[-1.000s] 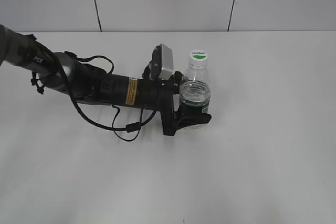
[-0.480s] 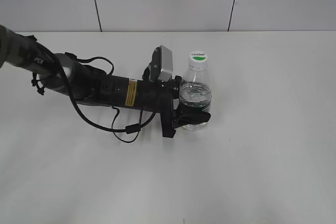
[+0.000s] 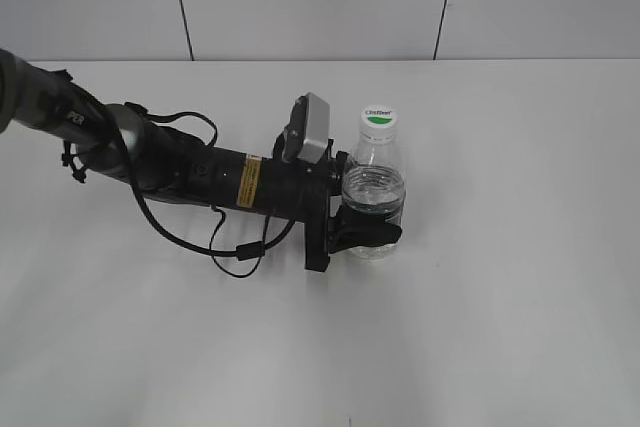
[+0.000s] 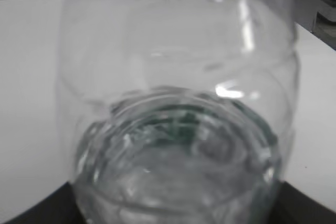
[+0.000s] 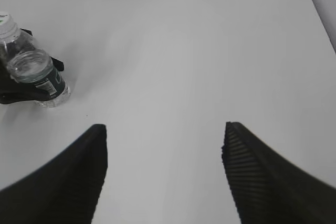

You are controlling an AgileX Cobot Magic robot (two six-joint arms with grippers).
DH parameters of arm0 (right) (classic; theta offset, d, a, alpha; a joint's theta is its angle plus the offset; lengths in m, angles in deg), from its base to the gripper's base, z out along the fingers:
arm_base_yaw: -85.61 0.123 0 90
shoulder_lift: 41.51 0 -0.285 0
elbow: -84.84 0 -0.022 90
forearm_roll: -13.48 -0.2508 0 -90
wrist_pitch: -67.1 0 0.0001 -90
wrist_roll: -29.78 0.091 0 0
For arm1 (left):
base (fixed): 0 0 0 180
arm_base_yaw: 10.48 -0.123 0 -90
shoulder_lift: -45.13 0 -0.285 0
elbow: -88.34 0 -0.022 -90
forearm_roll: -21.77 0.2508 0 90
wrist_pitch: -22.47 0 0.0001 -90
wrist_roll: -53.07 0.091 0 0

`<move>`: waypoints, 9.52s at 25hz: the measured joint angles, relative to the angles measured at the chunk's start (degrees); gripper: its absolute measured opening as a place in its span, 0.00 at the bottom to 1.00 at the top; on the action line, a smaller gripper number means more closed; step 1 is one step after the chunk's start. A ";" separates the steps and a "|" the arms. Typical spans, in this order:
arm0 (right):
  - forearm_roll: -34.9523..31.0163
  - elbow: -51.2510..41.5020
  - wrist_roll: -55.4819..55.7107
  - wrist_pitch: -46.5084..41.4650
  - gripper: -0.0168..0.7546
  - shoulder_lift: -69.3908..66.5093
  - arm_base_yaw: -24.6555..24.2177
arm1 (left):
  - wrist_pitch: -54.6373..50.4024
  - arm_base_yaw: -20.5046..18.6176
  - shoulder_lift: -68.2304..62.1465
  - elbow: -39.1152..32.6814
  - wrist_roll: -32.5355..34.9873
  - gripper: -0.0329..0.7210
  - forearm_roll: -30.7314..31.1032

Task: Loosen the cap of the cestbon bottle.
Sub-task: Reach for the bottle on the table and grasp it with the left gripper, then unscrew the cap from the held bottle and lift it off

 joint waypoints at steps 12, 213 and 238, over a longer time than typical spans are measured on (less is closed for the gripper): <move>-0.06 13.13 -5.52 -6.23 0.69 -23.20 0.00 | -1.58 0.07 0.80 0.16 -2.11 0.58 3.06; 2.10 61.25 -34.62 -18.94 0.76 -90.40 32.16 | -2.26 0.17 0.91 0.16 -2.68 0.58 2.85; 0.76 64.31 18.93 -19.07 0.70 -90.91 32.16 | -2.26 0.17 0.91 0.16 -2.73 0.58 2.85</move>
